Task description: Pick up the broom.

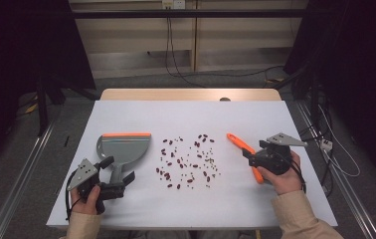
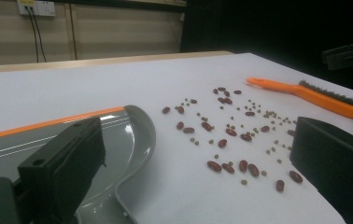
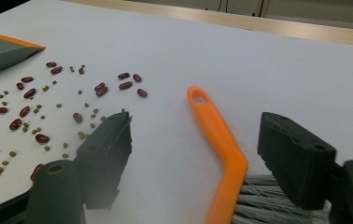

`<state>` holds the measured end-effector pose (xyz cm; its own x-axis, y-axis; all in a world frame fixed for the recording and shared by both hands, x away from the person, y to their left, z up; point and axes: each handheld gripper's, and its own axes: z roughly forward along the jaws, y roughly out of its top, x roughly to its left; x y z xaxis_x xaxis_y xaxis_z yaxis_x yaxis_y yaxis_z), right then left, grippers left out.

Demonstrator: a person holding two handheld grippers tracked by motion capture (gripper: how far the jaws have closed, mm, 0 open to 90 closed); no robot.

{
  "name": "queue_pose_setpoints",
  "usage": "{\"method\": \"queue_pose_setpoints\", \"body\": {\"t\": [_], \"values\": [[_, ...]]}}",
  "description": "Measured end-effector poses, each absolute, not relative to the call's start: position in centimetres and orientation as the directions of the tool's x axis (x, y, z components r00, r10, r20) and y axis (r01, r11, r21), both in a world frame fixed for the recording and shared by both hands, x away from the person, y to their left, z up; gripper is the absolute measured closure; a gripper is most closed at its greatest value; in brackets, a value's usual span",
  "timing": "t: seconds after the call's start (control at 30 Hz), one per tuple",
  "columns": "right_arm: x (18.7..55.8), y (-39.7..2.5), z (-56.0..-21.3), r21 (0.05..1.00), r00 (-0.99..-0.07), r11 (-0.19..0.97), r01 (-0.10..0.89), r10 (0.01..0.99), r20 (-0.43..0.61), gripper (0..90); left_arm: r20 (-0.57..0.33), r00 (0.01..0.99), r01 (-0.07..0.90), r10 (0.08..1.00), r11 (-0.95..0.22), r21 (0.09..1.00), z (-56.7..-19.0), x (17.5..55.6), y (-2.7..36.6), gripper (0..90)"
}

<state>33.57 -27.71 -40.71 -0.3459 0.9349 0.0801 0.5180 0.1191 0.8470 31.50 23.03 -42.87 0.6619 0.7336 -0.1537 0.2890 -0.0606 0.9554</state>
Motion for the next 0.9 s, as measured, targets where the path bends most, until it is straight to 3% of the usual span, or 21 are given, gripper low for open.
{"method": "queue_pose_setpoints", "body": {"t": [0.03, 0.13, 0.2, 0.53, 0.9], "values": [[33.6, -27.7, -40.7, 0.847, -0.346, 0.119, 0.518, 0.935, 0.080, 31.0, -0.154, 0.663, 0.288, 0.732, -0.061, 0.956, -42.9, 31.5, 23.1, 3.1], [34.6, -27.6, -40.3, 0.819, -0.345, 0.150, 0.555, 0.937, 0.062, 43.2, -0.156, 0.663, 0.291, 0.732, -0.059, 0.955, -42.9, 31.5, 23.2, 3.1], [34.9, -27.6, -40.3, 0.810, -0.346, 0.151, 0.567, 0.936, 0.068, 42.9, -0.155, 0.661, 0.287, 0.735, -0.056, 0.956, -42.8, 31.4, 23.2, 3.1], [37.6, -28.4, -41.3, 0.688, -0.286, 0.152, 0.710, 0.954, 0.084, 59.6, -0.156, 0.663, 0.282, 0.732, -0.052, 0.958, -42.8, 31.5, 23.0, 3.1], [39.5, -28.5, -43.0, 0.580, -0.233, 0.151, 0.801, 0.970, 0.070, 62.4, -0.160, 0.667, 0.288, 0.728, -0.053, 0.956, -43.0, 31.9, 23.0, 3.1]]}}
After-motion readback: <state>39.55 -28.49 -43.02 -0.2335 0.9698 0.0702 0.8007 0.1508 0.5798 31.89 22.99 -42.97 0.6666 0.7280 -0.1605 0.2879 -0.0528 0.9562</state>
